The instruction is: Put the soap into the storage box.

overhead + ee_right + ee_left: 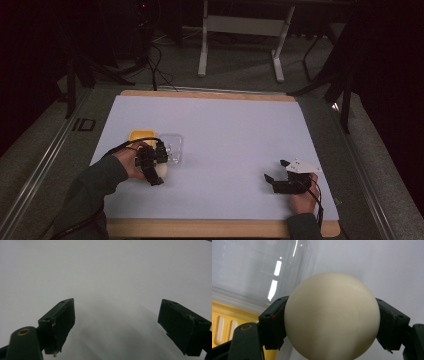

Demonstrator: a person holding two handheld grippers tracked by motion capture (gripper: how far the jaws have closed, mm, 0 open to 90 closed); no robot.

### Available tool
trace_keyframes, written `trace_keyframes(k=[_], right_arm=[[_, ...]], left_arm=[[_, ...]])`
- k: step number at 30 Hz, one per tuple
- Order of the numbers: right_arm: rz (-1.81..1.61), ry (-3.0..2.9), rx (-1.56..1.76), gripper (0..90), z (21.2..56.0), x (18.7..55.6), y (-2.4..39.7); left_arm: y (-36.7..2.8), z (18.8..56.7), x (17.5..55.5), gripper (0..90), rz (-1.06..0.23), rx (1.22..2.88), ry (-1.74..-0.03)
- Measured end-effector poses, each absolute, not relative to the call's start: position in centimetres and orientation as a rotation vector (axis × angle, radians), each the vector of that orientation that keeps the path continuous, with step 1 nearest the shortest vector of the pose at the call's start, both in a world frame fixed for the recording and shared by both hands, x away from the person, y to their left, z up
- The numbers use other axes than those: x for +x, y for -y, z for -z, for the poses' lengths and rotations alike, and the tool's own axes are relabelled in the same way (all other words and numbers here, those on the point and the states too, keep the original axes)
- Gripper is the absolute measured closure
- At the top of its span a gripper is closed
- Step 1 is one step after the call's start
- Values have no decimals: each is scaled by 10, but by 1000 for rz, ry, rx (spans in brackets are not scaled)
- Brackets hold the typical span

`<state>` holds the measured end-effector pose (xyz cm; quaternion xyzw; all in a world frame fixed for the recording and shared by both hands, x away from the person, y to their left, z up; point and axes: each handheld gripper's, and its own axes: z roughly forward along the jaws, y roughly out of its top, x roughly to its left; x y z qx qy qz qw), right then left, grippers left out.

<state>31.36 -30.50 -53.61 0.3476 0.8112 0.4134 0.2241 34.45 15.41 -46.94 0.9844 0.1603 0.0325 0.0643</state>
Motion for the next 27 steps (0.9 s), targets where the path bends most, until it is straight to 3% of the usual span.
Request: trace_keyframes(k=[27], right_arm=[[-1141, -2236, 957, 140, 536, 313, 305]], left_arm=[[-178, 459, 356, 229, -107, 2939, -598]])
